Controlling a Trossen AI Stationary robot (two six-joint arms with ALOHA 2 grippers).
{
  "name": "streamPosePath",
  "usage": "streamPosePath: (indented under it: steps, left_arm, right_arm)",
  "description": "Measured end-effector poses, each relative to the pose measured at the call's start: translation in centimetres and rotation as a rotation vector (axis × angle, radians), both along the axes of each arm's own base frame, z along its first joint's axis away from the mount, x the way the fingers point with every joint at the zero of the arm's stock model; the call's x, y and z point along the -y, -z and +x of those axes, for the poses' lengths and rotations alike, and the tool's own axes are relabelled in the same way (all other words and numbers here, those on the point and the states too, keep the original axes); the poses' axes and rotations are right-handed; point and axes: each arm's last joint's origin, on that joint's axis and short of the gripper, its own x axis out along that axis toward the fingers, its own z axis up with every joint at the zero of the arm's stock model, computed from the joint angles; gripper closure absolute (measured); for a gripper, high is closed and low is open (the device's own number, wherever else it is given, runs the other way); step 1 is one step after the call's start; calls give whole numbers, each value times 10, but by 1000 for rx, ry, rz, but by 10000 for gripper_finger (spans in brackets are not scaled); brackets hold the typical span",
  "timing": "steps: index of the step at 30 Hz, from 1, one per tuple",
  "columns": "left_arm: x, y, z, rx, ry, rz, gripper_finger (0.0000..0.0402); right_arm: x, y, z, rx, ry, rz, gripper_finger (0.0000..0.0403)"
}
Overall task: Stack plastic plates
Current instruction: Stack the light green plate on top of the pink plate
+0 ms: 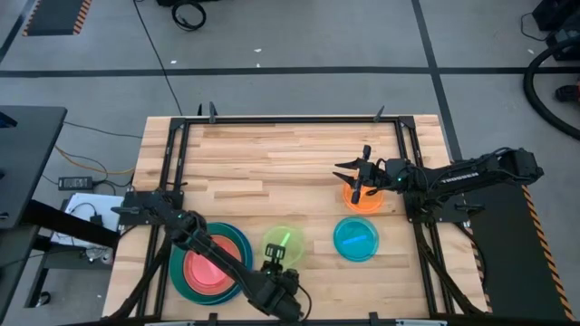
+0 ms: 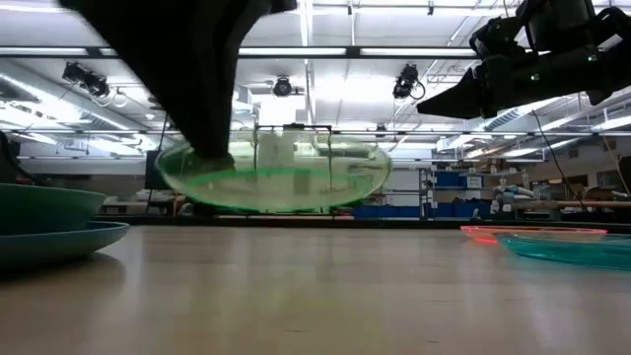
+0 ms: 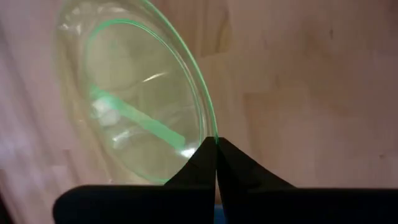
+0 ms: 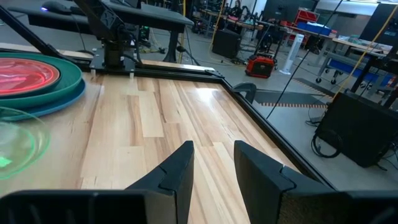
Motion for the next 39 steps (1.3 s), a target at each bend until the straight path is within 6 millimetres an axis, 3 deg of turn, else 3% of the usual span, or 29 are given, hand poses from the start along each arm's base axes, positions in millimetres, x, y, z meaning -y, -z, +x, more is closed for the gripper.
streamPosePath:
  steps: [7,14,25,32,39]
  left_arm:
    - [-11,-28,1,6,-116,-4,391]
    - [-28,-53,3,43,-273,-138,391]
    - [-70,-99,4,57,-629,-415,391]
    - [-58,-99,-2,-103,-811,-589,391]
    - [-41,-72,-16,-292,-886,-577,391]
  right_arm:
    - [0,0,0,-1,0,0,278]
    - [0,1,0,-6,0,0,278]
    - [0,1,0,-8,0,1,278]
    - [0,1,0,-14,0,1,278]
    - [0,1,0,-15,0,1,278]
